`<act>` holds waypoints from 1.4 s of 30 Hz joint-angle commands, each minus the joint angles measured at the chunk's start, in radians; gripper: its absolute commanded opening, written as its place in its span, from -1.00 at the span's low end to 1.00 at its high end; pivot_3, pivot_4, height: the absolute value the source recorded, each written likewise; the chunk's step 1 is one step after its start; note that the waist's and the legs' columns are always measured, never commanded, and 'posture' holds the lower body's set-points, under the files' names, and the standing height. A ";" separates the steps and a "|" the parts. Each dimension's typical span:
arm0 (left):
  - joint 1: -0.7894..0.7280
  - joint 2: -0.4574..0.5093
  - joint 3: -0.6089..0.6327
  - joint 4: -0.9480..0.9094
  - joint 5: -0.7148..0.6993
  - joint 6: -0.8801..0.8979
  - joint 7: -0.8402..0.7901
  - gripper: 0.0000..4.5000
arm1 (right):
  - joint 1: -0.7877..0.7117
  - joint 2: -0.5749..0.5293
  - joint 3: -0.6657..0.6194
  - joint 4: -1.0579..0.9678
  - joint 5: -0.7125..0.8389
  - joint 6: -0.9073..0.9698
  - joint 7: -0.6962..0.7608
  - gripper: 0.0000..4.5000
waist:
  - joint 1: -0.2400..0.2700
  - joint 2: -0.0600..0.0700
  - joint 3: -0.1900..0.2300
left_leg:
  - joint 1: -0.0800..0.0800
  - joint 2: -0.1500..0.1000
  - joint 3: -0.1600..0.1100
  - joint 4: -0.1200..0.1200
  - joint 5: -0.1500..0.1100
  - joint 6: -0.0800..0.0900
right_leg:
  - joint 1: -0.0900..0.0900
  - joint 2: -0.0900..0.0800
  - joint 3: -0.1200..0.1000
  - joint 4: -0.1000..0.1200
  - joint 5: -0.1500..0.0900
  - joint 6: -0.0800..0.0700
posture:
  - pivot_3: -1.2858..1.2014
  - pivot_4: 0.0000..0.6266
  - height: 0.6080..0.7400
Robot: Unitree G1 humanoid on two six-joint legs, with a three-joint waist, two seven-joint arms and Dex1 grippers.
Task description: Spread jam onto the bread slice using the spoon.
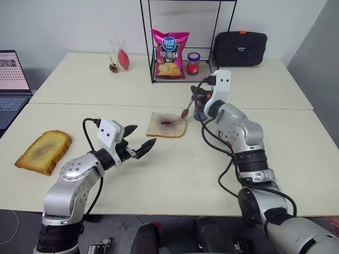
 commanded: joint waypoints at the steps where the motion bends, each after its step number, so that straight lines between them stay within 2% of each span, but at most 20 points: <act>1: 0.010 0.020 0.027 -0.038 -0.032 -0.001 -0.011 1.00 | -0.073 0.082 -0.102 0.027 0.122 0.037 -0.070 -0.97 | 0.000 0.000 0.000 | 0.000 0.000 0.000 0.000 0.000 0.000 | 0.000 0.000 0.000 0.000 0.000 0.000 | 0.03 -0.52 1.00; 8: 0.059 0.054 0.081 -0.084 -0.084 0.028 -0.007 1.00 | -0.108 0.150 -0.134 0.187 0.164 -0.014 -0.094 -0.97 | 0.003 0.000 0.000 | 0.000 -0.001 0.000 0.000 0.000 0.000 | 0.001 -0.001 -0.001 -0.002 0.000 0.000 | 0.03 -0.52 1.00; 23: 0.082 0.059 0.090 -0.118 -0.096 0.041 0.021 1.00 | -0.149 0.141 -0.126 0.409 0.137 -0.181 -0.080 -0.97 | 0.000 0.000 0.000 | 0.000 0.000 -0.001 0.000 0.000 0.000 | 0.001 0.000 -0.001 -0.001 0.000 0.000 | 0.03 -0.52 1.00; 30: 0.075 0.061 0.074 -0.107 -0.091 0.037 0.017 1.00 | -0.130 0.080 -0.062 0.378 0.066 -0.185 -0.051 -0.97 | 0.000 0.000 0.000 | 0.000 0.000 -0.001 0.000 0.000 0.000 | 0.000 0.000 -0.001 -0.001 -0.001 -0.001 | 0.03 -0.52 1.00; 42: 0.035 0.061 0.045 -0.060 -0.078 0.023 -0.015 1.00 | -0.041 -0.021 -0.026 0.163 0.051 -0.056 -0.052 -0.97 | 0.003 0.000 0.000 | 0.000 0.000 -0.001 -0.001 0.000 0.000 | 0.000 -0.001 -0.002 -0.001 -0.001 -0.001 | 0.03 -0.52 1.00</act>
